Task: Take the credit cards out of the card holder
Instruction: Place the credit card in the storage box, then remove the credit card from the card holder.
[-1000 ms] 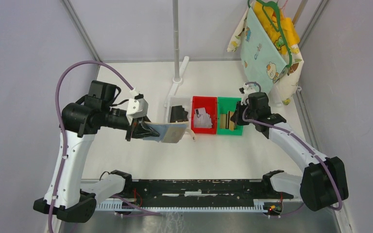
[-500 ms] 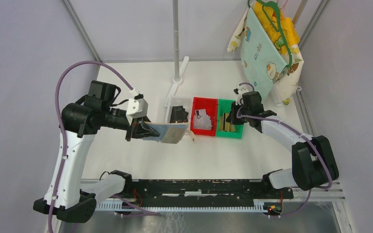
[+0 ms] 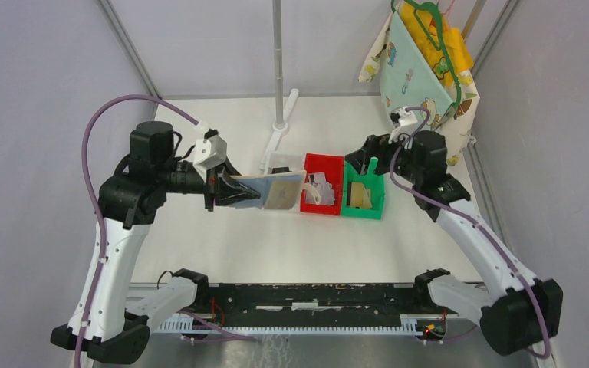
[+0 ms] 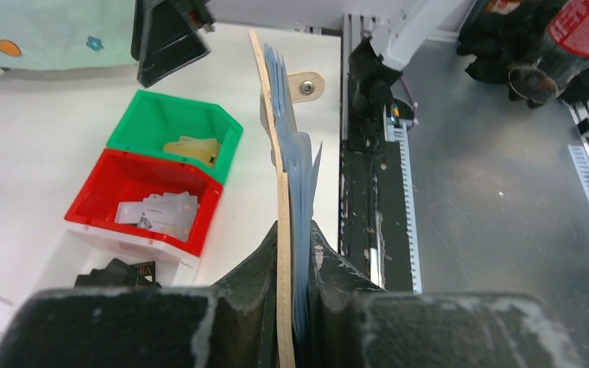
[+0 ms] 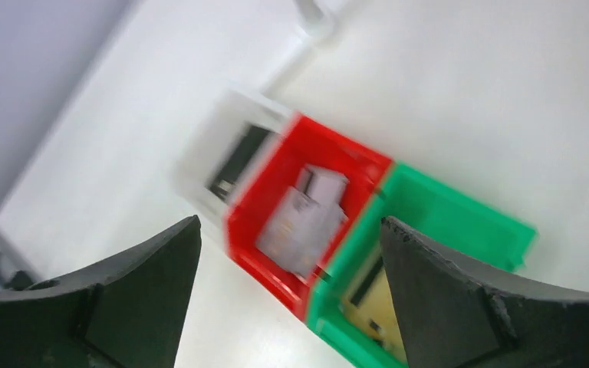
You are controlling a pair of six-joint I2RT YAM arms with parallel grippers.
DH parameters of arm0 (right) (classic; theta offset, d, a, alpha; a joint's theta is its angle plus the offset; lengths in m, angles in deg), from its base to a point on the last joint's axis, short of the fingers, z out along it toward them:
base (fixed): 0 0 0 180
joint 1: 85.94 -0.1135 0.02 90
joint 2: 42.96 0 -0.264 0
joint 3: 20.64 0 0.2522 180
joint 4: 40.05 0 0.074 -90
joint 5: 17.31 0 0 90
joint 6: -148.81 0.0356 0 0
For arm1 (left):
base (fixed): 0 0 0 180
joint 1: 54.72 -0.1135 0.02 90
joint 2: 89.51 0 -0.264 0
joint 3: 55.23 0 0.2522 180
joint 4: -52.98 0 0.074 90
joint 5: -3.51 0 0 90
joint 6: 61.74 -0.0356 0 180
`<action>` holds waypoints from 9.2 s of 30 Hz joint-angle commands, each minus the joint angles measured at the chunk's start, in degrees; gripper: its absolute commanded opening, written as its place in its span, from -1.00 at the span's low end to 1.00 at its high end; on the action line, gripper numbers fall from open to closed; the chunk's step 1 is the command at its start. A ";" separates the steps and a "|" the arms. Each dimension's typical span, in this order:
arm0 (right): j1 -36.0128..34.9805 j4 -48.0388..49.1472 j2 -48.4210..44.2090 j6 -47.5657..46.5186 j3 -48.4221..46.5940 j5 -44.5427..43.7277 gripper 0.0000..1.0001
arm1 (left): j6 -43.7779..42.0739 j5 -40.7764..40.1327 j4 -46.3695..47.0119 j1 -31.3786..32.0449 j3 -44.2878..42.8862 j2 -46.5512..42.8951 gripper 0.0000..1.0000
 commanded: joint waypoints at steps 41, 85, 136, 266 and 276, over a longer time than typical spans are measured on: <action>-26.08 52.56 -6.94 11.98 1.55 21.96 0.14 | 20.44 9.29 20.97 0.19 -3.64 -2.06 -0.96; -42.99 29.65 0.17 -4.32 -13.58 5.60 -0.59 | 19.53 4.39 21.31 0.16 -2.81 -2.37 -0.96; -48.77 -17.65 6.65 -24.66 -45.87 -13.18 -1.00 | 27.72 -6.27 35.88 0.17 12.57 -9.15 0.54; -31.12 54.21 11.90 38.00 -1.20 19.92 0.34 | 23.34 -11.66 -5.84 -0.61 -7.82 11.70 -0.96; -31.48 70.11 14.94 46.79 0.23 21.64 0.22 | 22.86 -8.99 -6.47 -0.65 -7.20 12.23 -0.96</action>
